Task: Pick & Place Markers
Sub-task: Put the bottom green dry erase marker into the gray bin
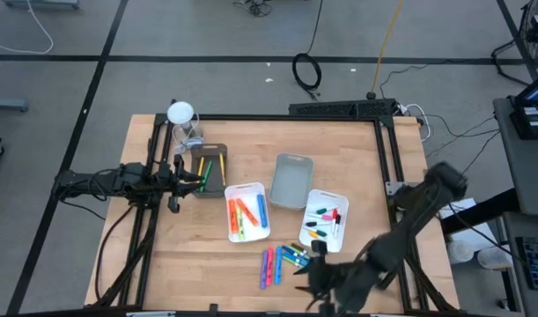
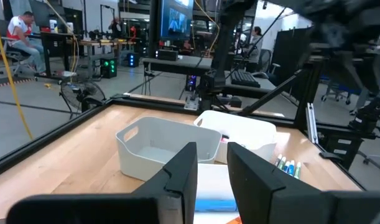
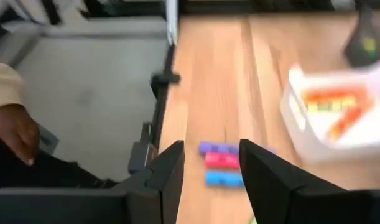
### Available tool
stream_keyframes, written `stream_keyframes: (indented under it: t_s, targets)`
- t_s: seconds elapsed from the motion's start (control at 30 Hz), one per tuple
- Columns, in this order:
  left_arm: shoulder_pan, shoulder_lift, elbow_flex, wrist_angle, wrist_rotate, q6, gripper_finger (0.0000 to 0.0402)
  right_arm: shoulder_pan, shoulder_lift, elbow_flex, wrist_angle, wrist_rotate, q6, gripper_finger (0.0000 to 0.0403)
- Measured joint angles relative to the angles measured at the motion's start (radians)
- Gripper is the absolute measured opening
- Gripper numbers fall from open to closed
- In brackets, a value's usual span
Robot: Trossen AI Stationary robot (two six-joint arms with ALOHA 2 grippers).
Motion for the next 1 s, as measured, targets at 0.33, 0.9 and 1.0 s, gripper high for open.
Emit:
stream_keyframes:
  t_s: [0.33,0.9,1.0]
  targets:
    - [0.0,0.0,0.0,-0.001,0.0,-0.001,0.009,-0.044,0.358,0.262,-0.528,-0.159,0.346,0.0154]
    - [0.0,0.0,0.0,0.001,0.0,-0.001,0.009,-0.073,0.452,0.117,-0.511,-0.319,0.402,0.0139]
    - [0.0,0.0,0.0,0.0,0.0,-0.001,0.009,-0.073,0.452,0.112,-0.491,-0.318,0.402,0.0139]
